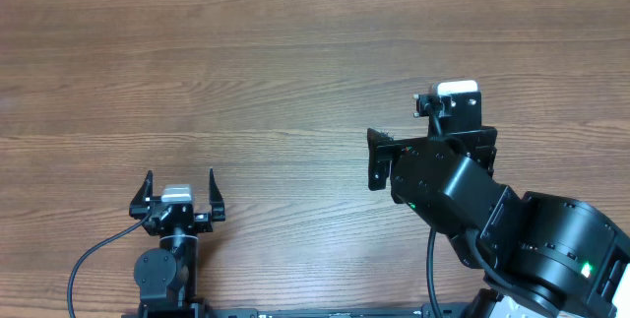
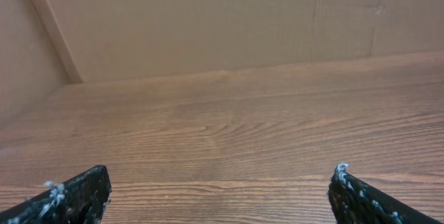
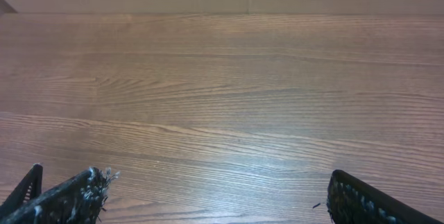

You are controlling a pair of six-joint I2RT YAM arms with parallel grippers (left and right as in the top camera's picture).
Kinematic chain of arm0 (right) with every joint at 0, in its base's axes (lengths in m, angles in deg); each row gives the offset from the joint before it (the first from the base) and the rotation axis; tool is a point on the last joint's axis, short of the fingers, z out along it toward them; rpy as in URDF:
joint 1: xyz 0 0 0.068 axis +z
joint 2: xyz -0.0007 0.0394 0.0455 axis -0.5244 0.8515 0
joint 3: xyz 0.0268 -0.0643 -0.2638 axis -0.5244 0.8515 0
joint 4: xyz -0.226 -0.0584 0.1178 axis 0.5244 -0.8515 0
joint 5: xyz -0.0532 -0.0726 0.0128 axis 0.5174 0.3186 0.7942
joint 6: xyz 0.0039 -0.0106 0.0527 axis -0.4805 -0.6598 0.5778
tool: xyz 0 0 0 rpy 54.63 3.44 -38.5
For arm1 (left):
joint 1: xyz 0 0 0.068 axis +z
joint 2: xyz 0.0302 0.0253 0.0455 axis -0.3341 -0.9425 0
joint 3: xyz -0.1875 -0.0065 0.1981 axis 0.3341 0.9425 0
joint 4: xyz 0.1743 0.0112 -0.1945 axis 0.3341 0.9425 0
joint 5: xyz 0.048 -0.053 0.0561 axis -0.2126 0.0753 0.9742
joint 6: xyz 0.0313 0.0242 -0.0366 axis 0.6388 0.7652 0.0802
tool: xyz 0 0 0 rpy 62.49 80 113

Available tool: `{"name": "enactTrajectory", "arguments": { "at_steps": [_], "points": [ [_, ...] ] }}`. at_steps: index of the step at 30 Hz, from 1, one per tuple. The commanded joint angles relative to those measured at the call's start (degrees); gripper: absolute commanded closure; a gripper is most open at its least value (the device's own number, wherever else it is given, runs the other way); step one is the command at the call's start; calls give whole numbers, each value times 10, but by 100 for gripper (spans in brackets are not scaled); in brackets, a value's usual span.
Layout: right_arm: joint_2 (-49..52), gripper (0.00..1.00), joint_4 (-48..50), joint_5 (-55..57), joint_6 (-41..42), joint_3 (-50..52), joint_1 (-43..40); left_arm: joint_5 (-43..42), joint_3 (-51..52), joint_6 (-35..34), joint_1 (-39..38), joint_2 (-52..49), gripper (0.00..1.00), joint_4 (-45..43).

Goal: Untangle cables

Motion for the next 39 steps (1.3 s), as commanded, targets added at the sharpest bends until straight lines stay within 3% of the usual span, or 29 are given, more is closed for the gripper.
{"name": "enactTrajectory", "arguments": {
  "at_steps": [1, 9, 11, 14, 16, 23, 29, 39],
  "points": [
    [-2, 0, 8, 19, 2, 5, -6, -5, 2, 15, 3, 5, 0, 0],
    [-17, 0, 165, -2, -1, 75, -154, -5, 2, 15, 2, 5, 1, 0],
    [-27, 0, 256, -52, -57, 99, -202, -5, 2, 15, 2, 5, 0, 0],
    [-53, 0, 437, -246, -272, 136, -296, -5, 2, 15, 3, 5, 0, 0],
    [-68, 0, 481, -313, -318, 151, -336, -5, 2, 15, 2, 5, 0, 0],
    [-158, 0, 524, -321, -331, 238, -445, -5, 2, 15, 2, 5, 0, 0],
    [-276, 0, 598, -323, -331, 395, -509, -5, 2, 15, 3, 5, 0, 0],
    [-473, 0, 889, -386, -331, 733, -569, -5, 2, 15, 2, 5, 0, 0]
  ]
}}
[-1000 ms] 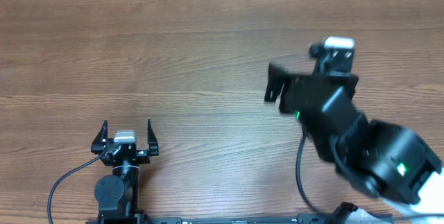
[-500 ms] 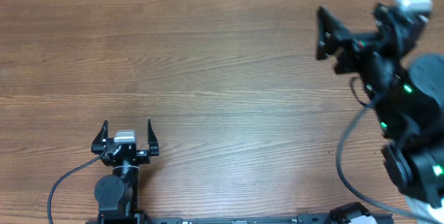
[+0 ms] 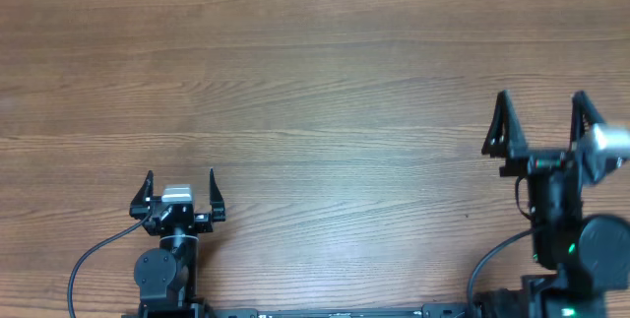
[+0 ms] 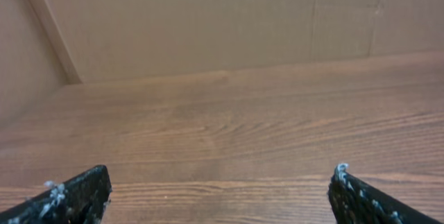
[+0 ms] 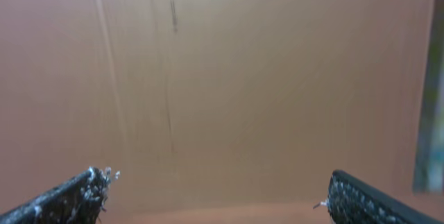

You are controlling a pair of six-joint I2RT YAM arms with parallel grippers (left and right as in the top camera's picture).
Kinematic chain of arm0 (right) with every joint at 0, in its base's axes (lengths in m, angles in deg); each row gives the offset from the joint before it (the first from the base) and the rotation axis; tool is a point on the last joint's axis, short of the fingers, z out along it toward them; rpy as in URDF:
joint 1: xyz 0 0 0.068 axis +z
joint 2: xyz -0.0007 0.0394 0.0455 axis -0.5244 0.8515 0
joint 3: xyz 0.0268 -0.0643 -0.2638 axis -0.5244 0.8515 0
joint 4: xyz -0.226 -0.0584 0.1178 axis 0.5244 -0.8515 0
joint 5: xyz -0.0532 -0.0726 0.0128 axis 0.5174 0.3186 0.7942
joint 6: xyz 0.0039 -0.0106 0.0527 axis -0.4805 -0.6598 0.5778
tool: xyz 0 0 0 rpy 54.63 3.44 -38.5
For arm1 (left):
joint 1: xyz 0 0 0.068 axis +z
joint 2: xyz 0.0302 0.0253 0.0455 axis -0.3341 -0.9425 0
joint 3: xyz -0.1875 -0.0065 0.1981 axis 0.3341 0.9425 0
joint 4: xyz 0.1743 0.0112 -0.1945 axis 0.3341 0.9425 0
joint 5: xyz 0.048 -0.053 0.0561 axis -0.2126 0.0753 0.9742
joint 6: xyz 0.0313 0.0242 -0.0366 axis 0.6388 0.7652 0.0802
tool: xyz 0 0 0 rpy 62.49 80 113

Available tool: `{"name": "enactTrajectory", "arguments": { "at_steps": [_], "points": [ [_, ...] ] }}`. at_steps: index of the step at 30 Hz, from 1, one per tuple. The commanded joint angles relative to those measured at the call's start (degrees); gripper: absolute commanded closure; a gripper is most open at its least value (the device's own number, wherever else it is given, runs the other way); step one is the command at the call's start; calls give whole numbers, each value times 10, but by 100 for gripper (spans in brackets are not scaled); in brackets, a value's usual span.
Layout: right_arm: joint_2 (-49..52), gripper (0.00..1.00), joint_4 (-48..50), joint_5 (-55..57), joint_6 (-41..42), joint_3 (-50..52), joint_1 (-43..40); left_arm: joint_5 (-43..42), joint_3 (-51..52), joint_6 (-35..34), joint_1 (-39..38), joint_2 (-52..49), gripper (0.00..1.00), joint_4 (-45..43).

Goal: Untangle cables

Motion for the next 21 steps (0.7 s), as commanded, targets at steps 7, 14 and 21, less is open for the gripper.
{"name": "enactTrajectory", "arguments": {
  "at_steps": [7, 14, 21],
  "points": [
    [-106, 0, 132, -39, -5, 221, -13, -3, 2, 15, 3, 5, 0, 0],
    [-133, 0, 102, -37, -5, 249, -32, -3, 2, 15, 3, 5, 0, 0],
    [-243, 0, 91, -33, -5, 297, -47, -3, 2, 15, 2, 5, 0, 0]
  ]
}}
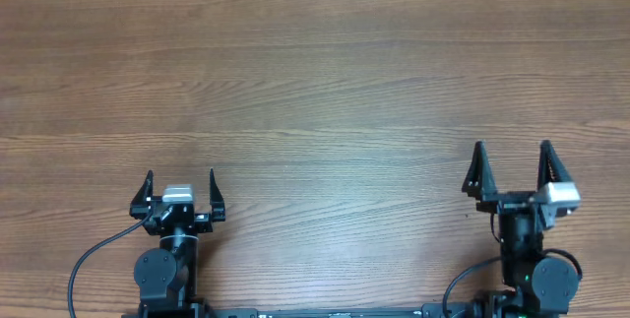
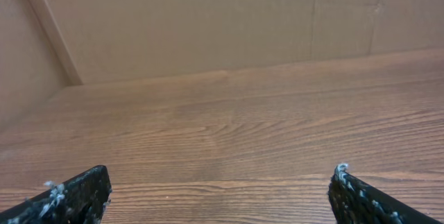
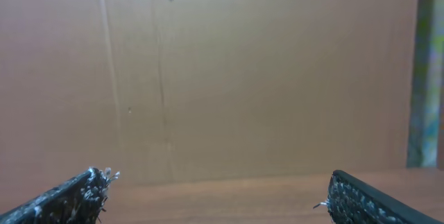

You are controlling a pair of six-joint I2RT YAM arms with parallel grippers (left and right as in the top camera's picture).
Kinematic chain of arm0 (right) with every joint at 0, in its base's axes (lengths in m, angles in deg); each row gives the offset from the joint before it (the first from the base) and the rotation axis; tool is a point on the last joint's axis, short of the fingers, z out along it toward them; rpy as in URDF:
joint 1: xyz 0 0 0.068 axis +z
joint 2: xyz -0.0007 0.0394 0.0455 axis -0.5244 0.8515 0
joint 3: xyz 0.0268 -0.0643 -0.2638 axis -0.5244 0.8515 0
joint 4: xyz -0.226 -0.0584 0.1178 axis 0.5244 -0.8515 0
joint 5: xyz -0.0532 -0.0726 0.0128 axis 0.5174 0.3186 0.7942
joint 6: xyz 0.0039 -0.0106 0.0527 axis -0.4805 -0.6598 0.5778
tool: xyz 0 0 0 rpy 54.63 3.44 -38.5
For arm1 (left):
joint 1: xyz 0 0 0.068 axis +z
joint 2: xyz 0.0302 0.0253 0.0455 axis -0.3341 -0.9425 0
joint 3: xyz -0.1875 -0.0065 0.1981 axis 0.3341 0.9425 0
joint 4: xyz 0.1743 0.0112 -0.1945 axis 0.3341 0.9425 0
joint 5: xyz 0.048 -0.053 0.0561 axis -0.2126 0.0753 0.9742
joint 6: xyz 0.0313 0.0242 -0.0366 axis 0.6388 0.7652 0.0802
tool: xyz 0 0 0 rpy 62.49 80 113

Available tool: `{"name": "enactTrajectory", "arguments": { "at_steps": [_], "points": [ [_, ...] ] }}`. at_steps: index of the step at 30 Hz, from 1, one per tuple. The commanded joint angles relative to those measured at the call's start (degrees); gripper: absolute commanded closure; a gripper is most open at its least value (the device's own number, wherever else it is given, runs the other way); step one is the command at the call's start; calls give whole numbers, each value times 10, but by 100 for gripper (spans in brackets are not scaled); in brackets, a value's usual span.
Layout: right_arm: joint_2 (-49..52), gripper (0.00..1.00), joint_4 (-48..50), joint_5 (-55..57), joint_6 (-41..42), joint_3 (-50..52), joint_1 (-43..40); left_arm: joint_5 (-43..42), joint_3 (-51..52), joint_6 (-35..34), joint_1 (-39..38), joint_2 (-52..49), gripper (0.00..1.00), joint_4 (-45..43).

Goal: Untangle cables

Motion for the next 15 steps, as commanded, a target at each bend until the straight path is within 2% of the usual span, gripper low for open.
{"name": "enactTrajectory", "arguments": {
  "at_steps": [1, 7, 15],
  "points": [
    [-68, 0, -2, 5, -5, 37, -4, -3, 2, 8, 2, 5, 0, -1],
    [-65, 0, -16, 1, -14, 37, -4, -3, 2, 8, 2, 5, 0, 0],
    [-65, 0, -87, 5, -41, 37, -5, -3, 2, 8, 2, 5, 0, -1]
  ]
}}
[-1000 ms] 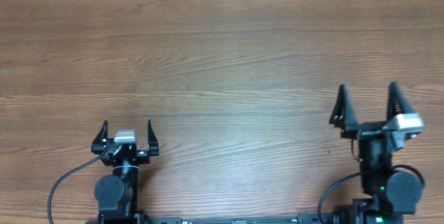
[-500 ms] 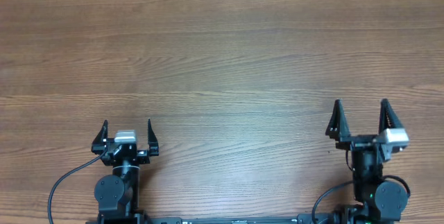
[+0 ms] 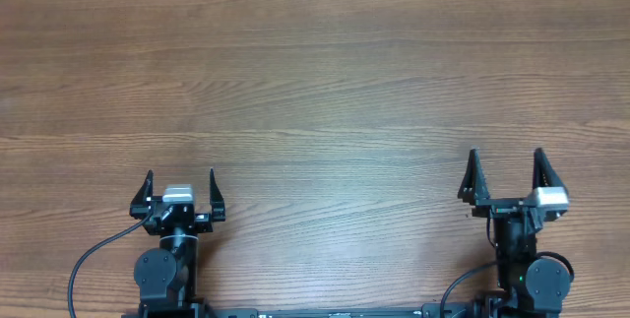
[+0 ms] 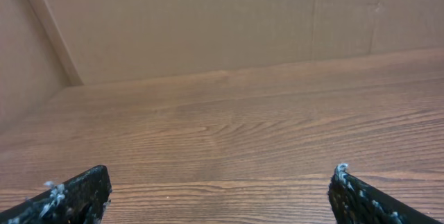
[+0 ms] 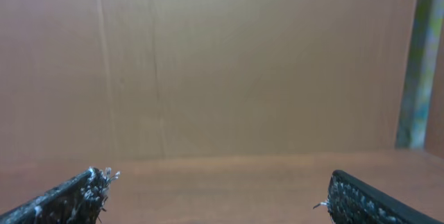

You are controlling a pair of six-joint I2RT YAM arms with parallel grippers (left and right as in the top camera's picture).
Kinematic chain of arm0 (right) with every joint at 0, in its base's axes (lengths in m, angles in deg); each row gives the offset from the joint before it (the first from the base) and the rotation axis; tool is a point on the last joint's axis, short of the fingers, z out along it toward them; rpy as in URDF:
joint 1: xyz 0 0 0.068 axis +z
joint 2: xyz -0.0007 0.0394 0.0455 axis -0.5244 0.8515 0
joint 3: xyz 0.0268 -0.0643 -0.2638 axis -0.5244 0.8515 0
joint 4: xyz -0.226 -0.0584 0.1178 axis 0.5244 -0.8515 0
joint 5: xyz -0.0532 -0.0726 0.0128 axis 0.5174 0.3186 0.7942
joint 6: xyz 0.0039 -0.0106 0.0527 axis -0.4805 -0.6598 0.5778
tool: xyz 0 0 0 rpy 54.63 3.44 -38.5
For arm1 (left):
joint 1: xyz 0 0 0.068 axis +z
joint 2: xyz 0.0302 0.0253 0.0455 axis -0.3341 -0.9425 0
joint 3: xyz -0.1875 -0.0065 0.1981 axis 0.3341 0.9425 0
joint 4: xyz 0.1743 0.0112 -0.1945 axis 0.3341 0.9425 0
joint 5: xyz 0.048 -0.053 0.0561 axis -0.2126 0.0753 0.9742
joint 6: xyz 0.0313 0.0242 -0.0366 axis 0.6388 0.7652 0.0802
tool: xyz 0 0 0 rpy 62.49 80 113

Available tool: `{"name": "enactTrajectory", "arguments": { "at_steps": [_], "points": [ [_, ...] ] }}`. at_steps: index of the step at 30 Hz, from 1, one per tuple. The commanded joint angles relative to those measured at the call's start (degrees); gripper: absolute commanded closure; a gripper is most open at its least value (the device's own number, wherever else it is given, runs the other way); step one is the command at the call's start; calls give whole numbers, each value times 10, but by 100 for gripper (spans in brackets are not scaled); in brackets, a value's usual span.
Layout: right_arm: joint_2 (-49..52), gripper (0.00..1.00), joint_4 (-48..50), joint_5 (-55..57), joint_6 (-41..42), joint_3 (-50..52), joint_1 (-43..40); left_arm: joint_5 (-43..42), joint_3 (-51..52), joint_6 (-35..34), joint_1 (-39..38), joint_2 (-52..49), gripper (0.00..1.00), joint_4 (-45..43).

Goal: Untangle cables

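No task cables show on the wooden table (image 3: pixel 315 82) in any view. My left gripper (image 3: pixel 180 188) sits at the near left edge, open, with nothing between its fingers (image 4: pixel 76 196). Over at the near right edge my right gripper (image 3: pixel 507 171) is likewise open and empty, its fingertips (image 5: pixel 357 196) spread wide over the table, facing the far wall. Only the arms' own black supply cords (image 3: pixel 94 259) lie near the bases.
A brown cardboard wall (image 4: pixel 208 23) stands along the table's far edge and its left side. A greenish upright strip (image 5: pixel 416 57) shows at the right of the right wrist view.
My right gripper has drawn slightly back toward the near edge and its view has levelled a little. The left arm has not moved.
My right arm was stretched over the table right of centre, gripper open and facing the wood. Then it was back at the right side, pointing at the cardboard wall. Now it rests at the near right edge, open. The left gripper stayed open at its base throughout.
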Motion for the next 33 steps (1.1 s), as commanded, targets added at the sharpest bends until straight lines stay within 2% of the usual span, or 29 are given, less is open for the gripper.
{"name": "enactTrajectory", "arguments": {
  "at_steps": [1, 5, 12, 19, 33],
  "points": [
    [-6, 0, -26, 4, -16, 6, -3, -3, 2, 7, 3, 5, 0, 0],
    [-6, 0, -59, 4, -14, 6, -3, -3, 2, 7, 2, 5, 0, 0],
    [-6, 0, -134, 40, 86, 6, -3, -3, 2, 7, 2, 5, 1, -1],
    [-6, 0, -134, 37, 23, 6, -3, -3, 2, 7, 3, 5, 1, -1],
    [-6, 0, -134, 33, 24, 6, -3, -3, 2, 7, 2, 5, 1, -1]
  ]
}}
